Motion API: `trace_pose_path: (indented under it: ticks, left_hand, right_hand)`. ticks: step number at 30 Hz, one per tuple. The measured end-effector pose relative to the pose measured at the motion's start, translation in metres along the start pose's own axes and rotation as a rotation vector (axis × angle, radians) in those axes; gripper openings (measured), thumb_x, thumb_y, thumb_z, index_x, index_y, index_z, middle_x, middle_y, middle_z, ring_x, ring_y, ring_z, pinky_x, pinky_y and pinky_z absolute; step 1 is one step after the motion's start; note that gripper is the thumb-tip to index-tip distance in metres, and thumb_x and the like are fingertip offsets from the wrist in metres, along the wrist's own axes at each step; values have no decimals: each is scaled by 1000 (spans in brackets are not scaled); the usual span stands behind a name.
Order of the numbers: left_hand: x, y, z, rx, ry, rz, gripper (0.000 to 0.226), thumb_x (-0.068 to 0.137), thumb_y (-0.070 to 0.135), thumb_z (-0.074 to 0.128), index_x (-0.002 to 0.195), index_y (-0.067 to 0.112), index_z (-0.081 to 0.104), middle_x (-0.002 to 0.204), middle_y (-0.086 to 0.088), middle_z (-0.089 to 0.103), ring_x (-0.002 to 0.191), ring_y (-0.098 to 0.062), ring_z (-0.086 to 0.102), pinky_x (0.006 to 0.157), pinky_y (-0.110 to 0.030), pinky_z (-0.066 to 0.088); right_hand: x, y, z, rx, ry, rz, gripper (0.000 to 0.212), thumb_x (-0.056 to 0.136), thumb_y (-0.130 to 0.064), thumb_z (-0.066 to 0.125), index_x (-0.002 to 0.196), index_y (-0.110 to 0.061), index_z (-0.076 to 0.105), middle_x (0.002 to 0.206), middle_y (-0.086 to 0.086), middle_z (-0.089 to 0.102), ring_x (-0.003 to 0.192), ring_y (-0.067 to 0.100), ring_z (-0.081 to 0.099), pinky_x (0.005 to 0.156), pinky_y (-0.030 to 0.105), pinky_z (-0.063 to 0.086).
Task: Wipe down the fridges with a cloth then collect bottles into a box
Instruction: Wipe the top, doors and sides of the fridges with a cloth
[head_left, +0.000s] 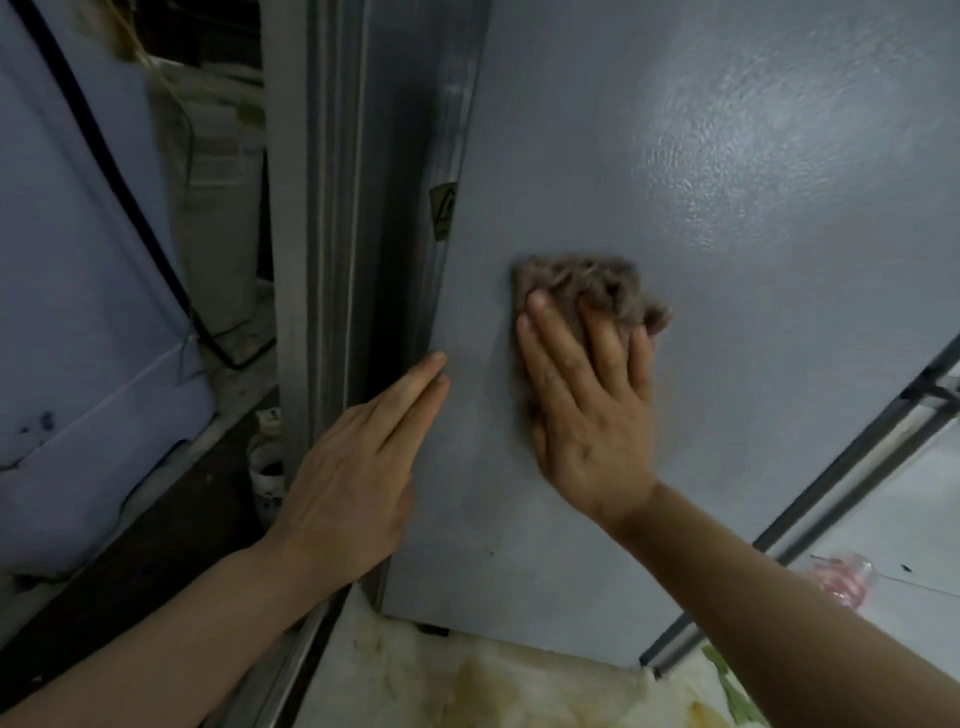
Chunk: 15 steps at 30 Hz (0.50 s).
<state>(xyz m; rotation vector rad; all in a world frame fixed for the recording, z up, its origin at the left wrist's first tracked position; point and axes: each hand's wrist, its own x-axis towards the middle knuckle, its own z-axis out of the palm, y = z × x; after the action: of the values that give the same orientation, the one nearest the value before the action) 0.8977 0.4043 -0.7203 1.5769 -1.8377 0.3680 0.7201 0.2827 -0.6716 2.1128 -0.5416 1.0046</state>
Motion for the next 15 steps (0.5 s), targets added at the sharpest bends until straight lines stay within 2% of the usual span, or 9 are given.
trace_pose_path:
  ticks: [3, 5, 7, 9, 11, 13, 15]
  left_hand:
    - [-5, 3, -3, -102, 19, -55, 86, 76, -3, 64, 149, 11, 19, 159, 5, 4, 122, -25, 49, 93, -40, 50]
    - [-11, 5, -4, -172, 14, -104, 91, 79, 0, 64, 150, 19, 11, 159, 9, 0, 119, -23, 52, 86, -39, 54]
    - [-16, 6, -4, -249, -1, -129, 95, 82, 3, 63, 149, 29, 1, 158, 10, 1, 119, -15, 52, 87, -38, 53]
    - [-19, 5, -5, -278, -1, -129, 96, 83, 6, 62, 147, 32, -5, 157, 7, 11, 122, -9, 49, 91, -36, 51]
    - [-21, 4, -4, -267, 27, -142, 95, 82, 7, 64, 147, 30, -1, 155, 3, 19, 121, -10, 49, 92, -32, 49]
    - [-23, 1, -4, -269, 75, -181, 95, 79, 5, 67, 147, 27, 4, 152, -1, 26, 116, -7, 51, 86, -24, 47]
    - [-26, -2, -4, -268, 107, -236, 93, 77, 2, 68, 147, 23, 10, 146, -6, 33, 109, -6, 53, 78, -21, 48]
  right_hand:
    - [-31, -15, 5, -69, -233, -286, 60, 83, -22, 43, 142, -15, 37, 149, -2, 34, 134, 22, 30, 115, 41, 7]
    - [-38, -21, 1, -105, -357, -382, 60, 81, -19, 43, 141, -15, 38, 147, -3, 42, 129, 21, 34, 114, 39, 7]
    - [-32, -16, -7, -139, -404, -443, 63, 79, -22, 48, 141, -17, 38, 147, -4, 41, 134, 21, 34, 115, 40, 9]
    - [-8, -4, -15, -145, -352, -459, 69, 77, -27, 54, 143, -18, 36, 149, -4, 33, 139, 21, 30, 114, 42, 13]
    - [32, 6, -22, -89, -210, -329, 65, 83, -31, 48, 146, -18, 34, 152, -1, 29, 141, 23, 24, 114, 44, 12]
    - [70, 8, -23, -46, -75, -200, 59, 89, -32, 40, 146, -16, 36, 152, 2, 33, 142, 26, 22, 116, 47, 11]
    - [88, -1, -16, -40, -10, -164, 54, 92, -31, 35, 143, -14, 41, 150, 5, 39, 141, 31, 23, 115, 51, 11]
